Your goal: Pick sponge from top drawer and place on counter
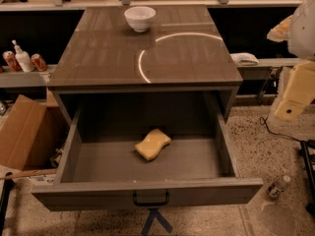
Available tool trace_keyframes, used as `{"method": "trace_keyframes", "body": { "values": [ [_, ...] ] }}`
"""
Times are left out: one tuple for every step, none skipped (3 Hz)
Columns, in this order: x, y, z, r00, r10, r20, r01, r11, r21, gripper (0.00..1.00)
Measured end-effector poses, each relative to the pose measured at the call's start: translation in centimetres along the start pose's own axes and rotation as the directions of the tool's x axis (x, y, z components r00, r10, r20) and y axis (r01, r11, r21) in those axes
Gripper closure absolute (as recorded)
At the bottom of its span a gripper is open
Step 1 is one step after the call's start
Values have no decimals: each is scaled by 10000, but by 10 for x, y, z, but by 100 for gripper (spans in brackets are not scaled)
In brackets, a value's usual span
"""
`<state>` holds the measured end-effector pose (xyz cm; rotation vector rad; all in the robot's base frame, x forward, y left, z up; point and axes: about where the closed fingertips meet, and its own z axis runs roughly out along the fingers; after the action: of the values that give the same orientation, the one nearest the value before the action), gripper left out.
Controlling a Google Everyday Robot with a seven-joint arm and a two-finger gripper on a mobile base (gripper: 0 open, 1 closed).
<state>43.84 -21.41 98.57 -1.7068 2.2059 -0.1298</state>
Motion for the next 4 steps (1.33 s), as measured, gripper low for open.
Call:
{"method": "trace_keyframes", "body": {
  "values": [
    [0, 0, 0, 10000, 0, 5, 0, 10000, -3, 0],
    [-2, -1, 10, 9991, -34, 430, 47, 9995, -307, 0],
    [-14, 6, 55, 9869, -226, 1595, 384, 9946, -967, 0],
    [-44, 17, 108, 9555, -506, 2906, 929, 9867, -1337, 0]
  ]
}}
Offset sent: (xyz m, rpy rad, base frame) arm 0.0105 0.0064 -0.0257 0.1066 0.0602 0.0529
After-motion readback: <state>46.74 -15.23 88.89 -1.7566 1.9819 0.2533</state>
